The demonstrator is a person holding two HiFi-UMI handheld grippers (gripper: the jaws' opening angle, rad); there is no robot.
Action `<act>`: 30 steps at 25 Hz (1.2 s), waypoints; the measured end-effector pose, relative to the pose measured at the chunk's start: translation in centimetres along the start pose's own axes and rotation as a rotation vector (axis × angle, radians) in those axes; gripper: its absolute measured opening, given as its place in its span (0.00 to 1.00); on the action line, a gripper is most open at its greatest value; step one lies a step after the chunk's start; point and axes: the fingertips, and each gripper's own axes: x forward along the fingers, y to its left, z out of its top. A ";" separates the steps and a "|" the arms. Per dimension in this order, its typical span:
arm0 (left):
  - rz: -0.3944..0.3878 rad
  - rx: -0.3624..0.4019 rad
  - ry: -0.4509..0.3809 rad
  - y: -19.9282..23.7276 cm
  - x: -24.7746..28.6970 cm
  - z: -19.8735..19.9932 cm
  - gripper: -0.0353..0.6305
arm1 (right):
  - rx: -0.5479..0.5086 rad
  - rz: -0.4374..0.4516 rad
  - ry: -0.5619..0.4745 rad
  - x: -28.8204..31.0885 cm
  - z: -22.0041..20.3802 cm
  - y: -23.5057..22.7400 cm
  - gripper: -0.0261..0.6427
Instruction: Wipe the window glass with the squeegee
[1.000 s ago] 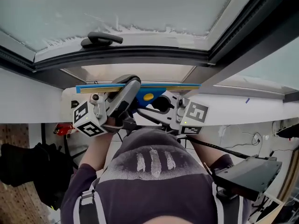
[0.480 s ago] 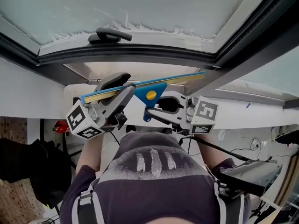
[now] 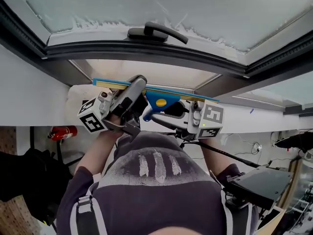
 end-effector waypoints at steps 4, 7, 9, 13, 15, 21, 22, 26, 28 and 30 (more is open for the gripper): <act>0.012 0.019 -0.064 0.1 -0.6 1.9 0.06 | -0.040 -0.067 -0.059 2.1 0.7 -1.0 0.23; 0.009 -0.004 -0.121 0.4 -0.7 2.7 0.06 | -0.080 -0.115 -0.078 2.1 1.3 -1.6 0.22; 0.012 0.033 -0.093 0.5 -0.2 2.1 0.06 | -0.065 -0.122 -0.045 1.4 1.2 -1.9 0.19; -0.011 0.258 0.044 -1.1 0.8 0.8 0.21 | -0.007 -0.129 -0.005 -0.7 2.1 -1.5 0.18; -0.047 0.365 0.113 -2.3 0.6 0.2 0.29 | 0.001 -0.128 0.014 -1.9 3.6 -1.0 0.18; -0.123 0.482 0.236 -3.2 1.9 -0.7 0.38 | -0.085 -0.140 0.031 -5.5 13.6 -1.2 0.18; -0.138 0.490 0.240 -3.4 2.6 -0.5 0.38 | -0.102 -0.147 0.037 -6.0 15.5 -1.4 0.18; -0.171 0.682 0.358 -4.9 5.9 -1.3 0.11 | -0.156 -0.172 0.087 -7.5 22.4 -1.6 0.18; -0.185 0.760 0.437 -5.5 7.6 -2.3 0.06 | -0.161 -0.174 0.093 -8.2 25.7 -1.6 0.18; -0.220 0.802 0.498 -6.5 9.6 -3.2 0.06 | -0.169 -0.188 0.097 -8.9 28.4 -2.1 0.18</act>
